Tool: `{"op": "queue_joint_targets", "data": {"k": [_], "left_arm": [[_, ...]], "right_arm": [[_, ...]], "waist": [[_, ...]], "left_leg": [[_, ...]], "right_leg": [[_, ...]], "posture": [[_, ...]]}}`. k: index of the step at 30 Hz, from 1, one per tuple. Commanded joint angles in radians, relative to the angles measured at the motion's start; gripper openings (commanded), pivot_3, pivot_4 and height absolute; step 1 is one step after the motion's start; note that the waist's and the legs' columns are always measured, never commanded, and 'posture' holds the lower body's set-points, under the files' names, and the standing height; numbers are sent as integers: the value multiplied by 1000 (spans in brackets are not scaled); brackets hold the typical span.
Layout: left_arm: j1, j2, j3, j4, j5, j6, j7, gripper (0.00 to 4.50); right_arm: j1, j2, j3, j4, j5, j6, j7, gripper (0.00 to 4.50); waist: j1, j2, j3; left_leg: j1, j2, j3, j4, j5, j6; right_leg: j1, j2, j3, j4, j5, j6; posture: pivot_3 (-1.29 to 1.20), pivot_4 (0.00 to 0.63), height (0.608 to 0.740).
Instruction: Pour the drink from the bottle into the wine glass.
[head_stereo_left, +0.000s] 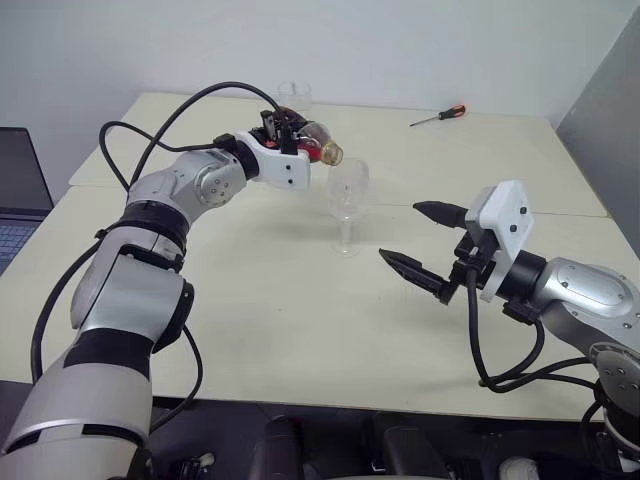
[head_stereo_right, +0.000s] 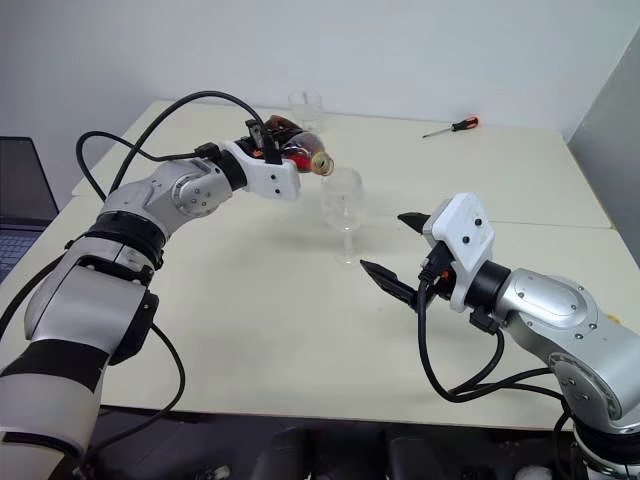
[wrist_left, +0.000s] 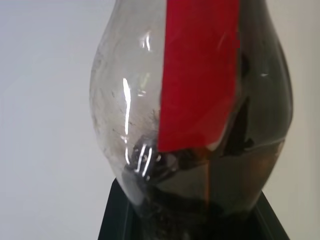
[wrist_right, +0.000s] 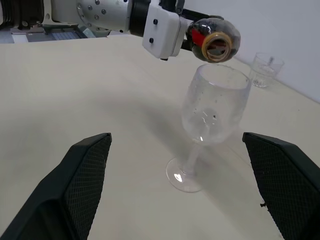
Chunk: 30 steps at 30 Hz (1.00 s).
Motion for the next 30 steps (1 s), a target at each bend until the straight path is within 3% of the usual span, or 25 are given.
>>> {"op": "queue_joint_targets", "data": {"k": [1, 30], "left_arm": [[-70, 12, 7, -4, -4, 4, 35, 770], [-119, 24, -64, 19, 57, 15, 70, 756]], "right_arm": [[-18, -12, -7, -30, 9, -11, 0, 4500], [-5, -32, 17, -35, -9, -14, 2, 4500]], "waist": [[0, 0, 0], [-1, 0, 0]], "left_leg": [[0, 0, 0, 1, 0, 0], [0, 0, 0, 6, 0, 0]], "right_leg": [[0, 0, 0, 1, 0, 1], [0, -1, 0, 5, -3, 5]], "posture": [[0, 150, 740], [0, 150, 740]]}}
